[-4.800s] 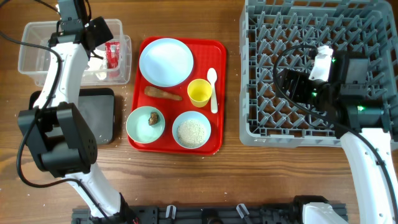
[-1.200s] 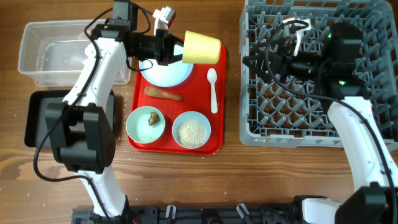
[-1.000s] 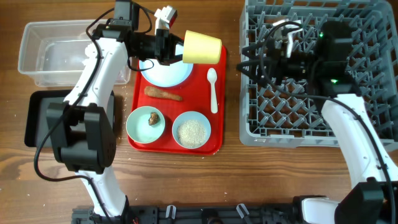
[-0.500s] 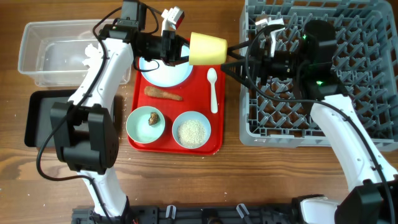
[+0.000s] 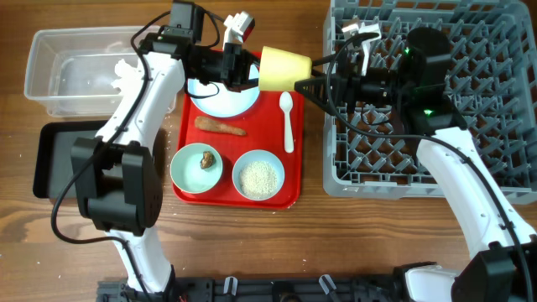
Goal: Sort waste into correct bins and load items into the dishwasher rack
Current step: 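Lift the yellow cup and hand it to the right gripper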
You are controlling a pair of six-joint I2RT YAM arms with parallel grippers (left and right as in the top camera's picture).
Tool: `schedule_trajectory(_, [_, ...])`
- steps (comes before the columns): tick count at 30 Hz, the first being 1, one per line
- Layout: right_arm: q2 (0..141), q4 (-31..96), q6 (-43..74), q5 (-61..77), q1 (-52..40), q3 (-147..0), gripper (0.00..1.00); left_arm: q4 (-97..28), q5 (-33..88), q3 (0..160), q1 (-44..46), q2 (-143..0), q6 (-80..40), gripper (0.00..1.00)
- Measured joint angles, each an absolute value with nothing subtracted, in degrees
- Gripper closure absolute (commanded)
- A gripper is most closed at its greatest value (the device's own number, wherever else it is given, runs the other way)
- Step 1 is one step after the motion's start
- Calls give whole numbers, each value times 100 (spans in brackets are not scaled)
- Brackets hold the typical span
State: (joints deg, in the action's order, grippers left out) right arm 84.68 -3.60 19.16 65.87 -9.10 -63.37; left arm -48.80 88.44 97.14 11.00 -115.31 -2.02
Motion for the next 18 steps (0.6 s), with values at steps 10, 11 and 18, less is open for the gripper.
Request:
schedule_trajectory(10, [8471, -384, 1957, 6595, -919, -6337, 55, -4650, 8903, 9714, 1334, -11531, -202, 96])
schedule_trajectory(11, [8471, -388, 1955, 6600, -917, -6337, 58, -4648, 8906, 9714, 1334, -11531, -202, 96])
schedule_trajectory(18, [8471, -370, 1968, 6593, -934, -6337, 68, -4530, 8884, 9717, 1378, -11528, -213, 62])
